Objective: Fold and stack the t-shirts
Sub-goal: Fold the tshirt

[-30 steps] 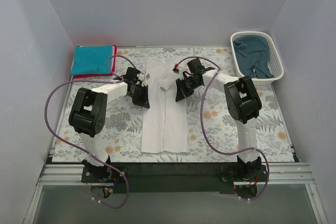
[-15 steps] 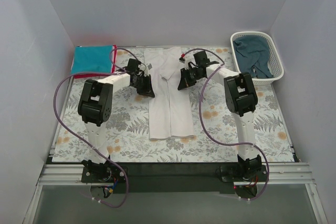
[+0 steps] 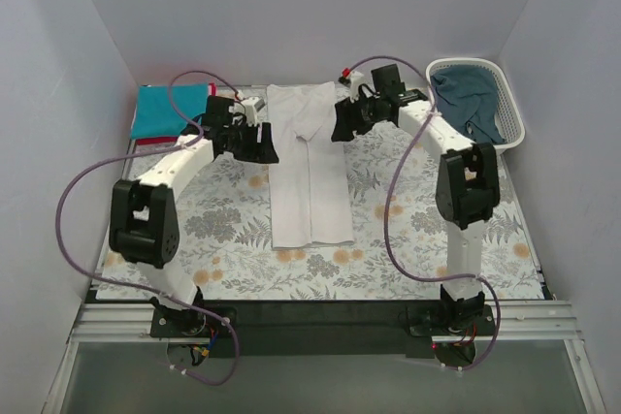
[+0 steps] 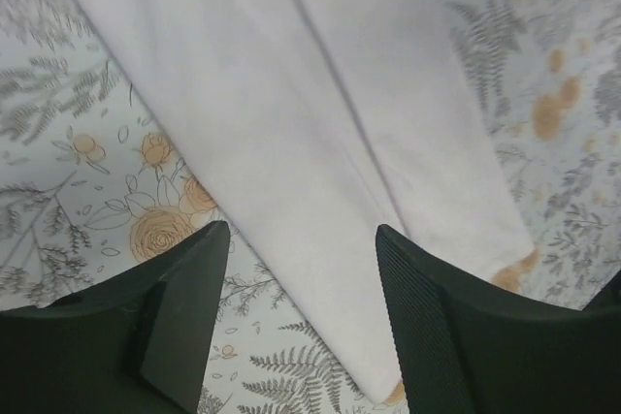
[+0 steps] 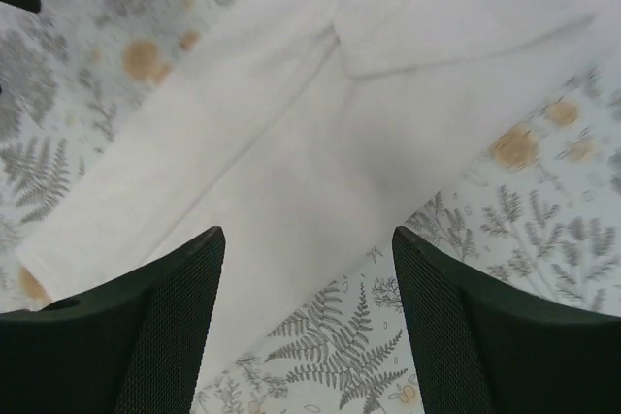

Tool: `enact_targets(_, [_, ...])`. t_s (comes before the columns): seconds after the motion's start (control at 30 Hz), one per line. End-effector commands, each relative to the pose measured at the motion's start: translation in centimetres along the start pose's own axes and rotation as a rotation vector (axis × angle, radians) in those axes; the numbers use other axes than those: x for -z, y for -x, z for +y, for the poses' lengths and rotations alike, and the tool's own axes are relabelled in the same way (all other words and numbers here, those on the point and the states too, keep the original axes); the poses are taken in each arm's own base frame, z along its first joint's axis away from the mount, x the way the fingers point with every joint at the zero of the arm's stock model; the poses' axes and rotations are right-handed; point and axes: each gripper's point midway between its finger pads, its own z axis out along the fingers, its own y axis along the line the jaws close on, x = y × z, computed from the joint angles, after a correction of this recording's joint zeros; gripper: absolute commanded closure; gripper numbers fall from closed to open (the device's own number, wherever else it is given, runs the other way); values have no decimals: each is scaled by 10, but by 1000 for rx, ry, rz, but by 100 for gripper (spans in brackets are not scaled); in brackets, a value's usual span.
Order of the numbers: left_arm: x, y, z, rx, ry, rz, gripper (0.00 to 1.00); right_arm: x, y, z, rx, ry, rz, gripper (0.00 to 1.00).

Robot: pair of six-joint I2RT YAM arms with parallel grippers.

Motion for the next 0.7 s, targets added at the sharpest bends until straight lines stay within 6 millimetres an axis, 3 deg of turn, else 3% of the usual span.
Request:
enact_targets(0.0, [94,51,-69,-292,-145,-274,32,120,85,72,442,-77,-226,2])
enact_targets(0.03, [101,51,-75,-319,-160,-292,31,127,84,82,504,-68,-232,2])
enact_targets(0.07, [116,51,-83,-387,-164,-330,31,150,91,97,650,-88,-271,2])
enact_targets(0.1, [123,51,-88,-420,-168,-351,30,145,72,101,680,-73,-242,2])
enact_targets(0.13, [137,52,-95,-448,-166,-394,26,166,65,121,773,-74,-270,2])
enact_targets(0.17, [146,49,-103,-476,-188,-417,23,175,53,133,840,-56,-278,2])
enact_targets(0.2, [151,42,-108,-524,-202,-423,21,171,38,136,873,-40,-257,2])
enact_targets(0.23, [152,30,-113,-589,-241,-403,21,176,34,152,931,-41,-262,2])
enact_targets(0.27, [153,15,-117,-639,-276,-384,20,162,10,161,1004,-22,-181,2])
enact_targets(0.3, [148,-11,-119,-711,-320,-347,20,161,-4,167,1076,-17,-132,2])
enact_targets(0.33, [145,-26,-122,-742,-338,-322,21,147,-33,175,1114,-6,-51,2])
enact_targets(0.37, [137,-49,-116,-820,-333,-301,22,135,-60,181,1161,25,7,4])
enact_targets(0.4, [132,-64,-119,-864,-350,-280,23,130,-72,184,1179,45,30,5])
enact_targets(0.47, [119,-110,-115,-1007,-393,-248,28,107,-124,192,1215,147,135,14])
enact_targets(0.53, [106,-144,-118,-1096,-446,-202,32,91,-155,196,1200,217,194,22])
enact_targets(0.67, [81,-181,-110,-1149,-451,-109,43,70,-188,196,1176,262,256,30])
